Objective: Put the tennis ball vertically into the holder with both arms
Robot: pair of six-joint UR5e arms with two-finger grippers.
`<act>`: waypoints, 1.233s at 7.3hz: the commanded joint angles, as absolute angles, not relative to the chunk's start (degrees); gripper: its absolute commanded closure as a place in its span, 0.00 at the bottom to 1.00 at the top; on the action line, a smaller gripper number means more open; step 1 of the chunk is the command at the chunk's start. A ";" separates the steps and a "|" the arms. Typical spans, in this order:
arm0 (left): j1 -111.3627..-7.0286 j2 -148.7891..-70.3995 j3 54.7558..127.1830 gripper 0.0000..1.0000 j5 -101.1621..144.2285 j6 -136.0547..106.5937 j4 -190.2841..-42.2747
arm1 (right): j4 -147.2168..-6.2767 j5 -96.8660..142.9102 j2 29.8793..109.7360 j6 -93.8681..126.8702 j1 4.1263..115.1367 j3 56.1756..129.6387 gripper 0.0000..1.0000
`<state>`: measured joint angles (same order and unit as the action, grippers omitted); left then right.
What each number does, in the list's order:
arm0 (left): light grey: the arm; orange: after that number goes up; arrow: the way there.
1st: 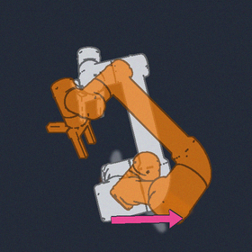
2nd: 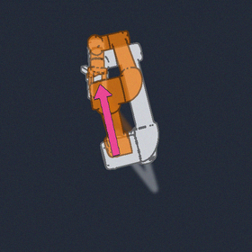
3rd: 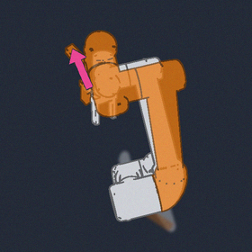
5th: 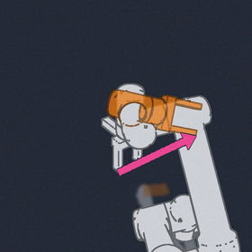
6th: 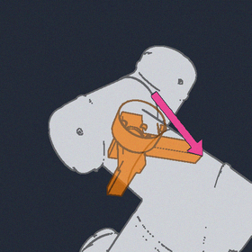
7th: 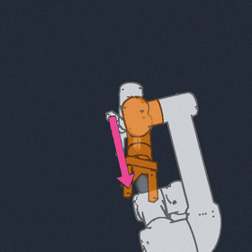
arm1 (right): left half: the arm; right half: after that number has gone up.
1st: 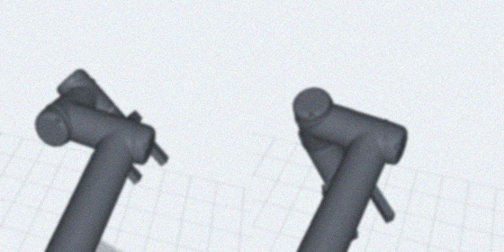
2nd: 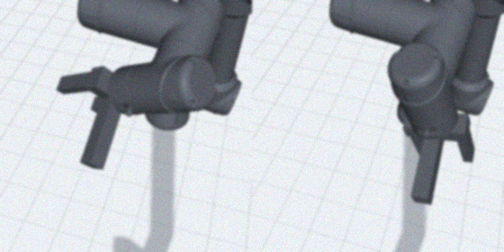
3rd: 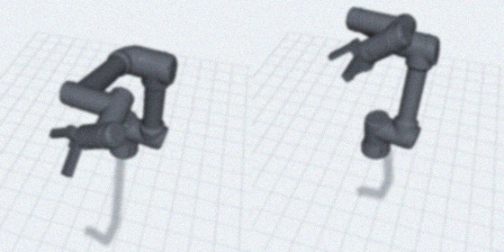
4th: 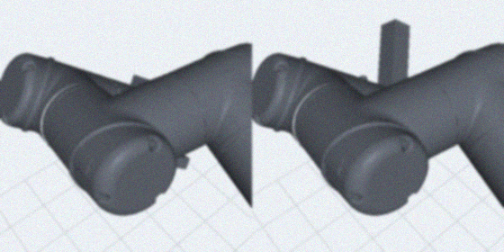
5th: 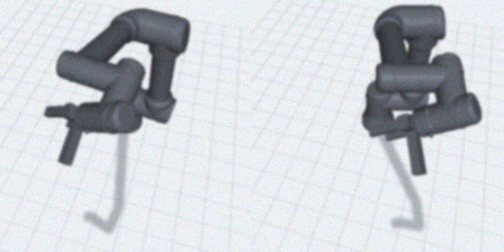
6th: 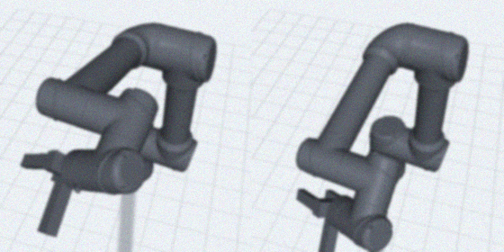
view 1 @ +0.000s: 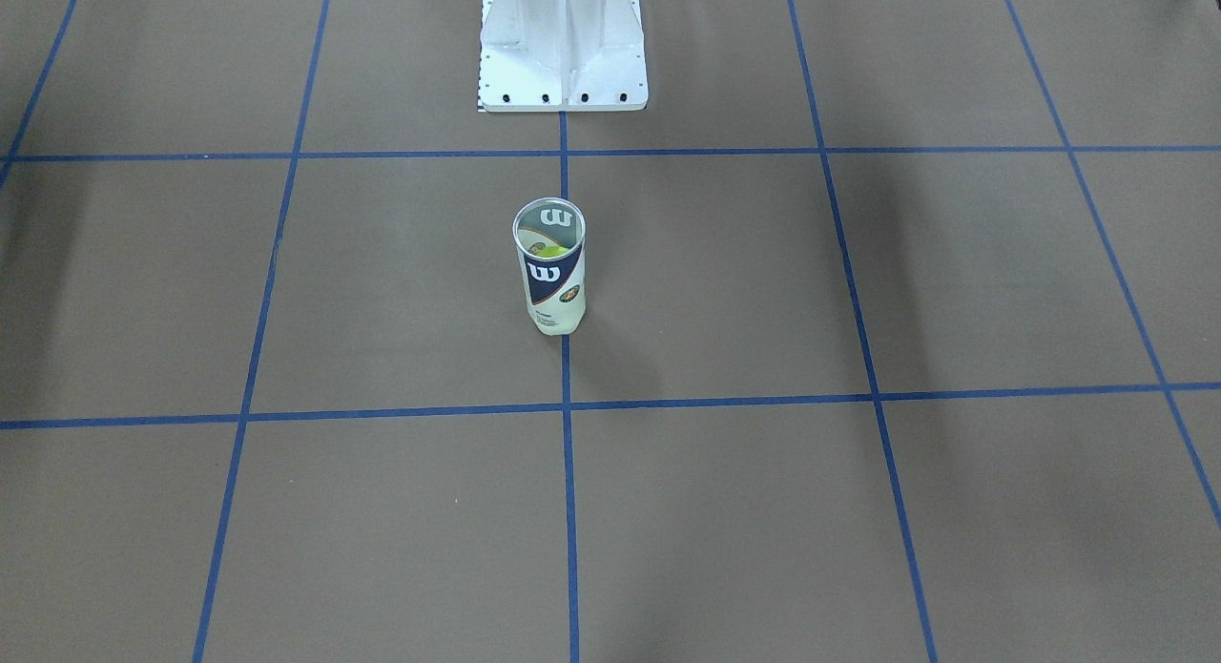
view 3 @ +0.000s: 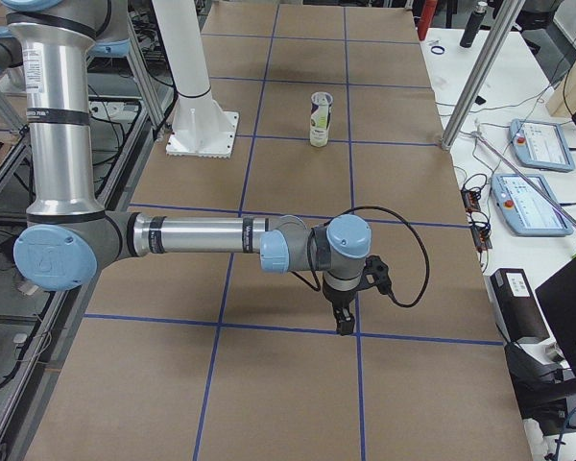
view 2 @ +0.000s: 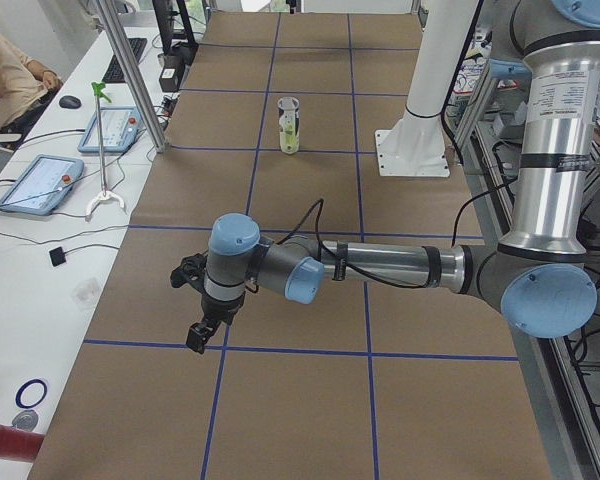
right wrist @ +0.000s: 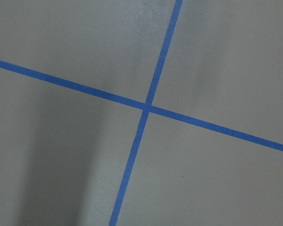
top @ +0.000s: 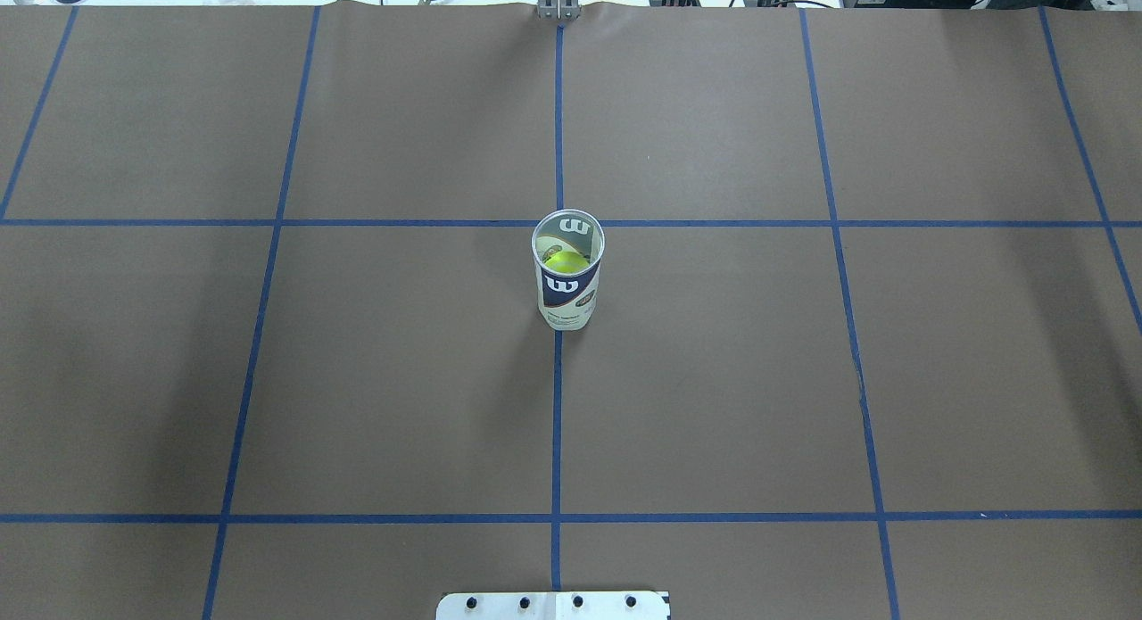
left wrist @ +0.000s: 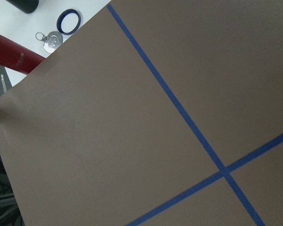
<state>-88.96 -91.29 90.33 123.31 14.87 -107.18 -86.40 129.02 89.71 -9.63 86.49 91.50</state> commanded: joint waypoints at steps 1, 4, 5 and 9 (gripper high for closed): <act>-92.45 -90.53 90.18 0.00 133.73 13.45 -106.00 | -86.40 128.94 89.74 -9.67 86.48 91.41 0.00; -93.16 -89.12 87.01 0.00 133.68 14.06 -105.64 | -86.31 128.67 89.74 -2.50 86.48 91.32 0.00; -93.16 -87.90 87.19 0.00 133.77 13.89 -105.47 | -86.31 128.76 89.74 -2.20 86.48 90.80 0.00; -92.99 -87.80 91.65 0.00 128.78 8.30 -98.53 | -86.31 128.85 90.44 -2.11 86.48 90.53 0.00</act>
